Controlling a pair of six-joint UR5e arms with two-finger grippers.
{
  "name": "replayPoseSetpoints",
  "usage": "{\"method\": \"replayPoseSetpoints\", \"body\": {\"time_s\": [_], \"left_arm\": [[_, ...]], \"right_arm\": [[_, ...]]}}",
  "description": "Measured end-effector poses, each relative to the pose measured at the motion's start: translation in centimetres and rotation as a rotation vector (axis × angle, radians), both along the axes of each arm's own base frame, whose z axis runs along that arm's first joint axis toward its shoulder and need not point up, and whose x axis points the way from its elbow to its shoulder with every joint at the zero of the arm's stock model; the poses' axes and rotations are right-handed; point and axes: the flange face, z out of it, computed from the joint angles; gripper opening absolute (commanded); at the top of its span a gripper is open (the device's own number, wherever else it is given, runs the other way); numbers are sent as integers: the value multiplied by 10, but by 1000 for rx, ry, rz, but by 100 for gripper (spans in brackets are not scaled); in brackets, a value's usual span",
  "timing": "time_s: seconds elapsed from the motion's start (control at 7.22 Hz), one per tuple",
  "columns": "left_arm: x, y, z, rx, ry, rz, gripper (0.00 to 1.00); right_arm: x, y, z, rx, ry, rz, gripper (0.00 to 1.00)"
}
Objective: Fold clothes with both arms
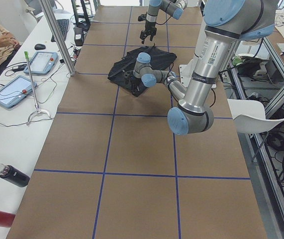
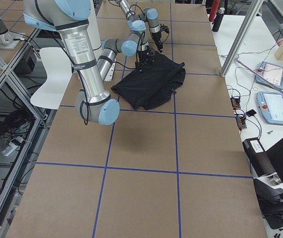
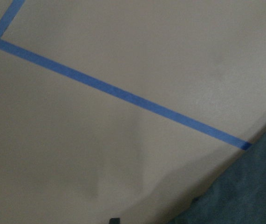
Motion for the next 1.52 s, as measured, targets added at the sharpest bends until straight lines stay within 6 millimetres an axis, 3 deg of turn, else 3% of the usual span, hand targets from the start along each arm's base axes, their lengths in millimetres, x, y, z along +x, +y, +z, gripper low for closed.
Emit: {"method": "replayPoseSetpoints", "body": {"time_s": [0.69, 0.97, 1.11, 1.25, 1.52], "left_arm": [[8, 9, 9, -49, -47, 11, 50], [13, 15, 10, -57, -50, 19, 34], [14, 16, 10, -58, -50, 21, 5], [14, 16, 9, -59, -47, 19, 0], [12, 18, 8, -65, -43, 13, 0]], "right_arm": [[-3, -2, 4, -5, 9, 3, 100], [-3, -2, 3, -6, 7, 4, 100], [-3, -2, 3, -6, 7, 5, 100], [-3, -2, 3, -7, 6, 6, 100], [-3, -2, 3, -9, 8, 7, 100]]}}
